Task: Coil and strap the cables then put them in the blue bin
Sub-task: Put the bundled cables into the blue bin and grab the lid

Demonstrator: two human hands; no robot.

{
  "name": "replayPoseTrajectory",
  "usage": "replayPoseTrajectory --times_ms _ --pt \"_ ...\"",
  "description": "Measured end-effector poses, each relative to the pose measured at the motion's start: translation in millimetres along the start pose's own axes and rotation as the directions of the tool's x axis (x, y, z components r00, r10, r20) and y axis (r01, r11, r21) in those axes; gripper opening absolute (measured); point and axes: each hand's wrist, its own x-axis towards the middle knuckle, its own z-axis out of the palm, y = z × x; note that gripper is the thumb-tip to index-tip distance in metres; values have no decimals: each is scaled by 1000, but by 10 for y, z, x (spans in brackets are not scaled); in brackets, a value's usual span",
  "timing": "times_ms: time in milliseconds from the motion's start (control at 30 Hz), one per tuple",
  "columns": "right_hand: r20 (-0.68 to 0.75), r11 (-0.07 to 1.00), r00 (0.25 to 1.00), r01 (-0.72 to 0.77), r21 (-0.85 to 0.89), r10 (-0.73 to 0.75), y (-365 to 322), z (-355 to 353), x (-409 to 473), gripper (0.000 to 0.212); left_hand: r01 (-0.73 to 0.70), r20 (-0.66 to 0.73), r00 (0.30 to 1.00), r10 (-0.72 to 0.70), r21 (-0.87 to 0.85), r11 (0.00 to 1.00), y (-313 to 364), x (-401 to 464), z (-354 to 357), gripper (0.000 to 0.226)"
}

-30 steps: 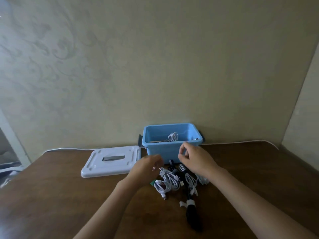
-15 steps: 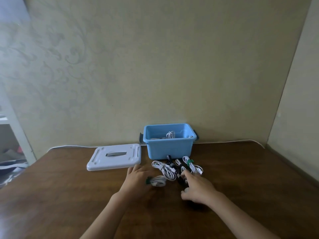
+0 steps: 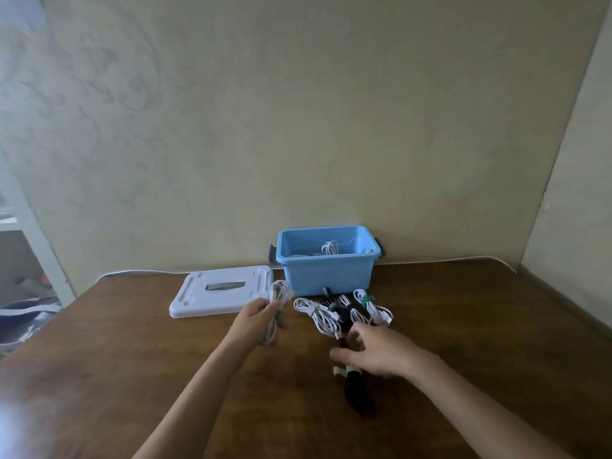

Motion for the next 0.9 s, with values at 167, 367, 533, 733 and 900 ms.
replayPoseTrajectory --times_ms 167,367,533,733,900 --pt "-15 987 998 56 -150 -59 -131 258 23 84 -17 57 998 15 35 999 2 0 108 31" --pt "-57 966 990 137 218 -127 -60 18 101 57 -44 25 999 46 -60 997 227 -2 125 26" --pt "-330 825 917 358 437 -223 27 -513 278 35 -200 -18 980 200 28 979 581 221 -9 11" --pt "-651 853 752 403 332 -103 -17 -1327 874 51 -408 -36 903 429 246 879 1123 945 -40 41" --pt "-590 920 802 293 262 -87 -64 -1563 1479 62 -433 -32 865 501 459 776 1201 1556 263 36"
